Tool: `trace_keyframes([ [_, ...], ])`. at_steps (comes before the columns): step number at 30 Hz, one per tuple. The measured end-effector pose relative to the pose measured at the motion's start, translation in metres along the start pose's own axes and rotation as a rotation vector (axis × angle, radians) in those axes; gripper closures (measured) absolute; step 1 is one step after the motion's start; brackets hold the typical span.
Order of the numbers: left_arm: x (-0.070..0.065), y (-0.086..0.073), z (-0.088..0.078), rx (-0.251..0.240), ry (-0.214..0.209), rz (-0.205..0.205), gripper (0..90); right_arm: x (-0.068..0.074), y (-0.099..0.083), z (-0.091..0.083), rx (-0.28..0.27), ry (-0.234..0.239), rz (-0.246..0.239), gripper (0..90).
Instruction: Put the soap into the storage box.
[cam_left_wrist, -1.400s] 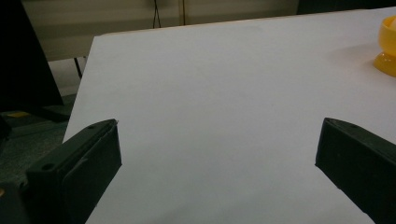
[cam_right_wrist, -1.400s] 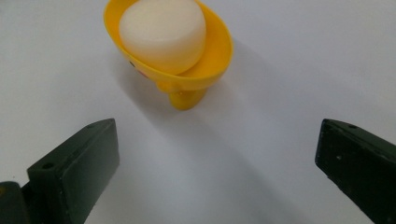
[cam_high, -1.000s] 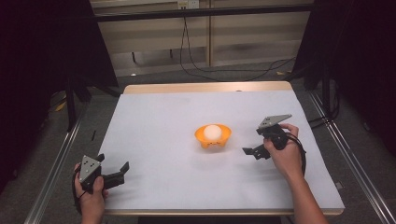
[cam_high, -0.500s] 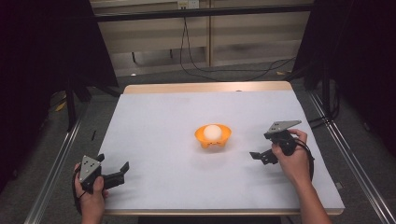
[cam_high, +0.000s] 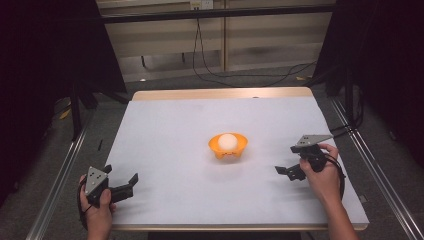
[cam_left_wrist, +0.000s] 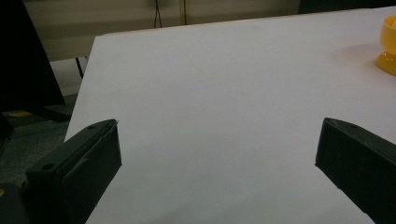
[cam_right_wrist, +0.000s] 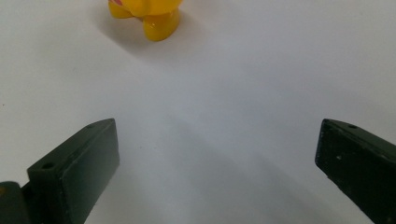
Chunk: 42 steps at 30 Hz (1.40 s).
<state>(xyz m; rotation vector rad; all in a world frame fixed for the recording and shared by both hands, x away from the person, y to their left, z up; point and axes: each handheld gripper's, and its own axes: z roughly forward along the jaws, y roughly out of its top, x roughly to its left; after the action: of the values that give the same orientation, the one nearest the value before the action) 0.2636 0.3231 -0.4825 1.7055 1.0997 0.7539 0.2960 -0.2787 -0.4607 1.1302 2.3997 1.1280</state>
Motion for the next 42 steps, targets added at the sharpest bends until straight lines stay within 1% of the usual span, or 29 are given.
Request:
trace_keyframes([
  [2,0.000,0.000,0.000,0.000,0.000,0.000,0.0,0.000,-0.004,-0.003,0.001,-0.009,0.004,0.0],
  [17,0.000,0.000,0.000,-0.001,-0.002,-0.002,0.0,-0.003,-0.021,-0.011,-0.010,-0.019,0.022,0.0],
  [29,0.000,0.000,0.000,-0.001,-0.003,-0.004,0.0,-0.007,-0.036,-0.022,-0.023,-0.037,0.046,0.0],
  [38,0.000,0.000,0.000,0.000,0.001,-0.004,0.0,-0.009,-0.047,-0.027,-0.049,-0.040,0.048,0.0],
  [39,0.000,0.000,0.000,-0.001,-0.002,-0.004,0.0,-0.009,-0.048,-0.028,-0.051,-0.038,0.058,0.0],
  [42,0.000,0.000,0.000,0.000,0.003,-0.003,0.0,-0.010,-0.052,-0.030,-0.054,-0.041,0.062,0.0],
])
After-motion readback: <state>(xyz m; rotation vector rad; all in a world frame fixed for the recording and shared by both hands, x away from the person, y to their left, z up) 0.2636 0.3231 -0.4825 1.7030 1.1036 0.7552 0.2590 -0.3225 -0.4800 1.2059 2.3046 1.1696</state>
